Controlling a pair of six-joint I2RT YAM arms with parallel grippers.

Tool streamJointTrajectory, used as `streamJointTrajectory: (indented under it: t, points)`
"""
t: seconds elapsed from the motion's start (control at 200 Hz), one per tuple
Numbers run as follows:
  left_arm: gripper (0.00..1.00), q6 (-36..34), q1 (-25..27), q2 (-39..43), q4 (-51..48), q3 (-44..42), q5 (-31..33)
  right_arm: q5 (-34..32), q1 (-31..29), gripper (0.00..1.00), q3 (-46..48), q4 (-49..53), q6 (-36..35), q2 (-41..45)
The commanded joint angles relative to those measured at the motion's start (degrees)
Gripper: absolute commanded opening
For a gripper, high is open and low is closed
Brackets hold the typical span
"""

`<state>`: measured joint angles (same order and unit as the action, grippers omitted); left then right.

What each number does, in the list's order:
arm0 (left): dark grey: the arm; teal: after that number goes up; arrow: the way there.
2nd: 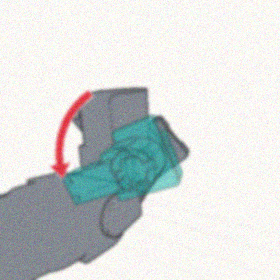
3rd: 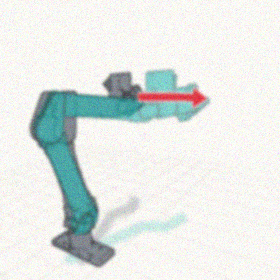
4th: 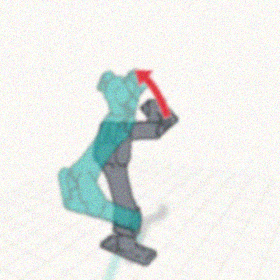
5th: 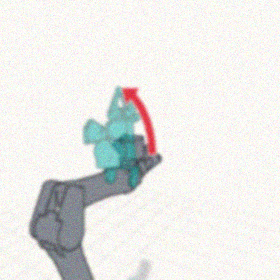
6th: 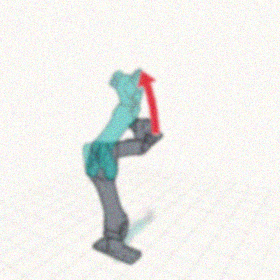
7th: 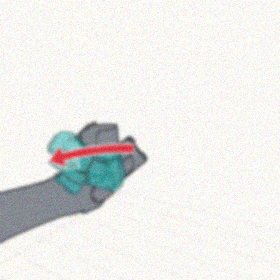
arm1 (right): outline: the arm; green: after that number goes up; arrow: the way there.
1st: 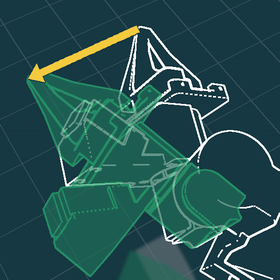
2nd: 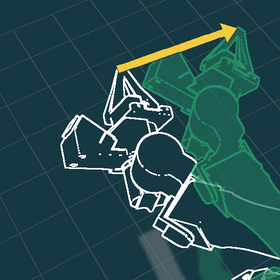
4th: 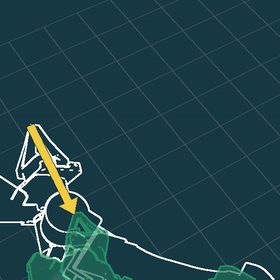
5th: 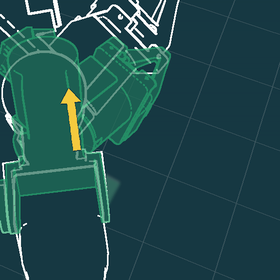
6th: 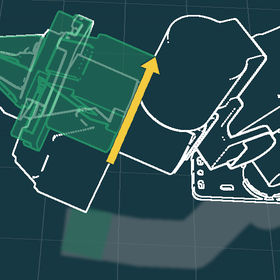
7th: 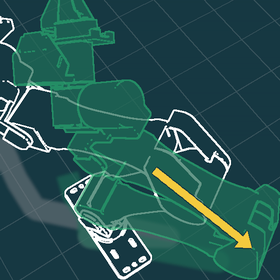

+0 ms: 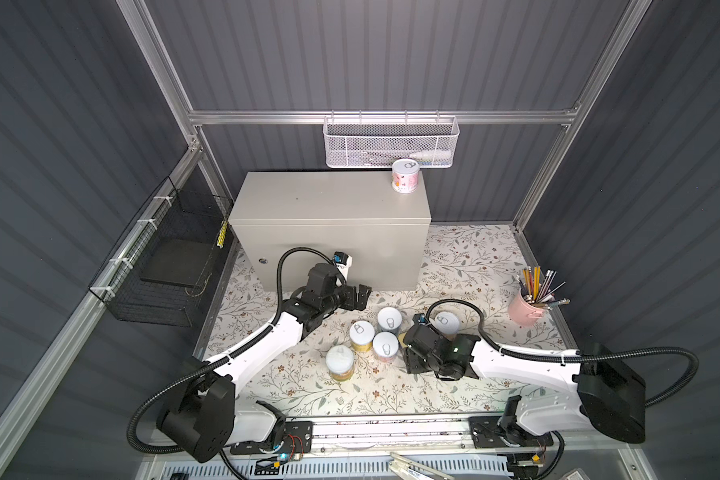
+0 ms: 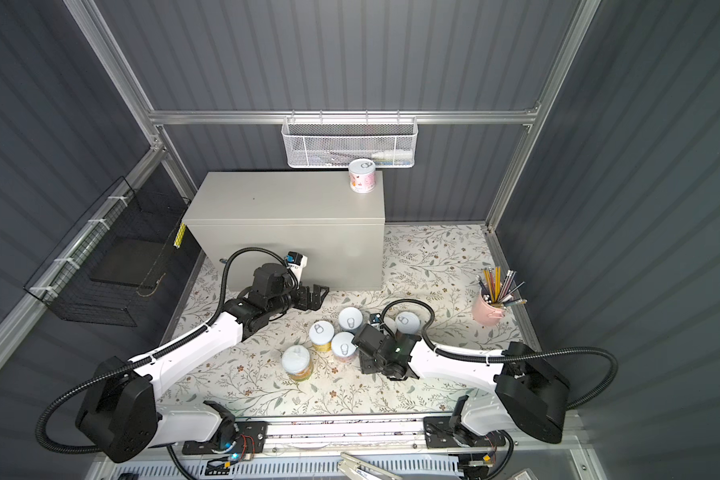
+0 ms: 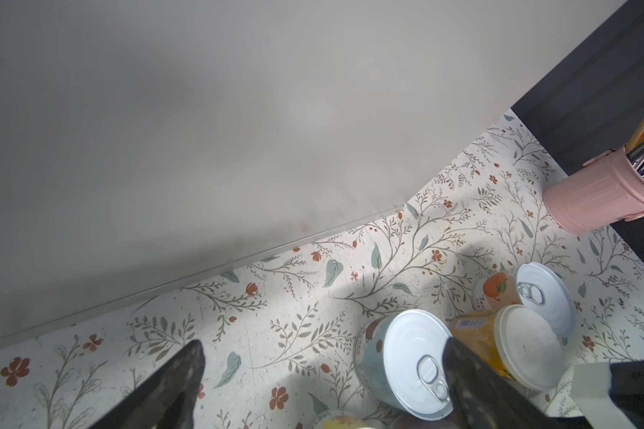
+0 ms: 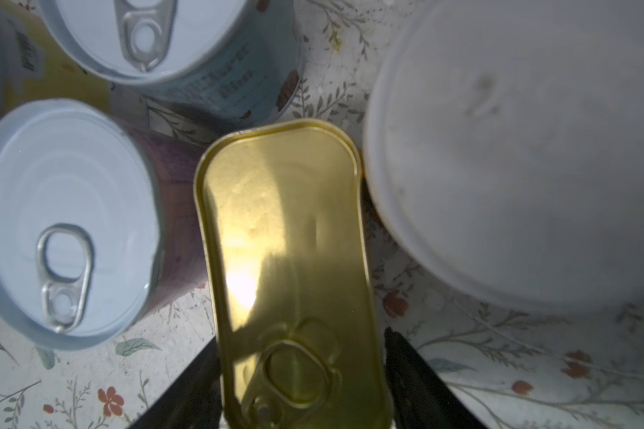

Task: Place and organize the canned foods onto the counter
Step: 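Grasp the gold rectangular tin upright with the right gripper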

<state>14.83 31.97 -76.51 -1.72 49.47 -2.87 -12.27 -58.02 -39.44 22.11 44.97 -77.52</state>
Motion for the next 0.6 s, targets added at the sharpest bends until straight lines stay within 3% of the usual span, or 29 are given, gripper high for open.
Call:
streamJointTrajectory:
  t: [0.0,0.435,0.595]
  points:
    - [1.00,1.08,0.24,0.68,0.20,-0.96,-1.07,-2.45,-0.07,0.66,0.54,0.51,-0.06,0.35]
    - [1.00,1.91,0.29,-0.30,1.22,-0.56,-2.75,-3.66,-0.07,0.68,-1.61,1.27,-1.02,-2.89]
    - [1.00,1.97,0.29,-0.57,1.22,-0.67,-2.78,-3.84,-0.08,0.65,-1.70,0.47,-1.68,-3.37]
